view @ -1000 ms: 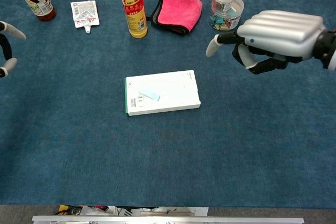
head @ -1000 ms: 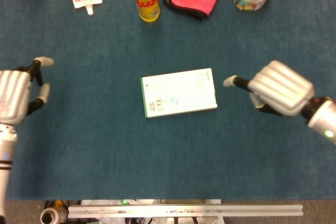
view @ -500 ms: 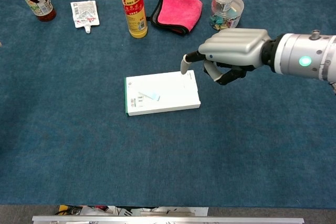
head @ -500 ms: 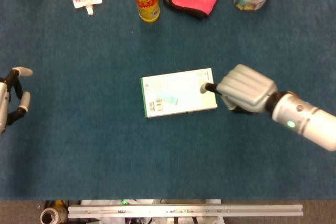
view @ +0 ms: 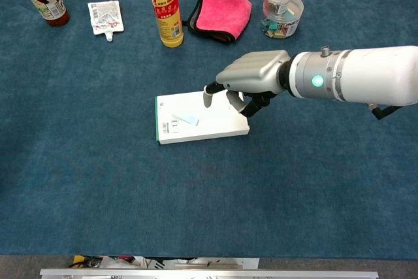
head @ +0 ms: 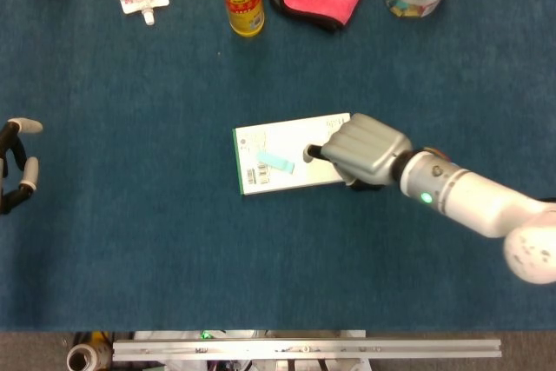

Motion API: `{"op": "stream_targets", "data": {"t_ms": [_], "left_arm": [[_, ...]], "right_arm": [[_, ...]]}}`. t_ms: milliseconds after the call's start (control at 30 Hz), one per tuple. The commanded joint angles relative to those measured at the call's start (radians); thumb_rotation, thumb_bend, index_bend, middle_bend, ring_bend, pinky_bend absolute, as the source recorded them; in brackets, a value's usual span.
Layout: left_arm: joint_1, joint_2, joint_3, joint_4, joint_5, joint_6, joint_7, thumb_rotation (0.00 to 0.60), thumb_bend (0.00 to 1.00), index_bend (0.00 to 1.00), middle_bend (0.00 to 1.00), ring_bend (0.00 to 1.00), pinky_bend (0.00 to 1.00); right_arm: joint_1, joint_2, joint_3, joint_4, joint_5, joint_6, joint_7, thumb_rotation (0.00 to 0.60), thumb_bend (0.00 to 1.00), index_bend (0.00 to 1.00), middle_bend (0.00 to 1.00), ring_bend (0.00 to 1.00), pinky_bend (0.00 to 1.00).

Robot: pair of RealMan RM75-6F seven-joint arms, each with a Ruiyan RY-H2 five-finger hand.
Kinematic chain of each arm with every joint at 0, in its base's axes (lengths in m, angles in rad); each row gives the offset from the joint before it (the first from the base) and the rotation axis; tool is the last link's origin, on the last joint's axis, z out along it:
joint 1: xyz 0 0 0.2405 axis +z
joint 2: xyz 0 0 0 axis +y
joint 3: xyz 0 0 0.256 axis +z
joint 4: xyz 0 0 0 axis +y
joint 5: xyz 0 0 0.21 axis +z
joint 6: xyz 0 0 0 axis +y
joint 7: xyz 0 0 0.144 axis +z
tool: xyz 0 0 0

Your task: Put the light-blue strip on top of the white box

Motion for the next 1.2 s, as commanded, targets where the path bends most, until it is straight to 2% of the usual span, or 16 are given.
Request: {"op": "stream_targets", "data": {"t_ms": [33, 200, 467, 1200], "left_arm": [[0.003, -0.002, -0.002, 0.004, 0.000, 0.001, -0.007, 0.600, 0.43, 0.34, 0.64, 0.67, 0.90], [0.006, -0.002, -0.005, 0.010, 0.003, 0.000, -0.020, 0.600, 0.43, 0.34, 0.64, 0.67, 0.90], [0.011, 0.001, -0.011, 0.012, 0.001, -0.005, -0.042, 0.600, 0.43, 0.34, 0.64, 0.67, 0.90], [0.018, 0.007, -0.014, 0.008, 0.008, -0.015, -0.054, 0.600, 0.43, 0.34, 0.63, 0.67, 0.90]], "right_arm": [[0.048, -0.042, -0.037, 0.021, 0.060, 0.028, -0.029, 0.587, 1.00, 0.24, 1.00, 1.00, 1.00], [0.094, -0.093, -0.060, 0.049, 0.111, 0.048, -0.039, 0.588, 1.00, 0.24, 1.00, 1.00, 1.00], [0.136, -0.159, -0.065, 0.101, 0.146, 0.066, -0.019, 0.589, 1.00, 0.24, 1.00, 1.00, 1.00], [0.193, -0.204, -0.129, 0.139, 0.202, 0.089, -0.002, 0.588, 1.00, 0.24, 1.00, 1.00, 1.00]]}}
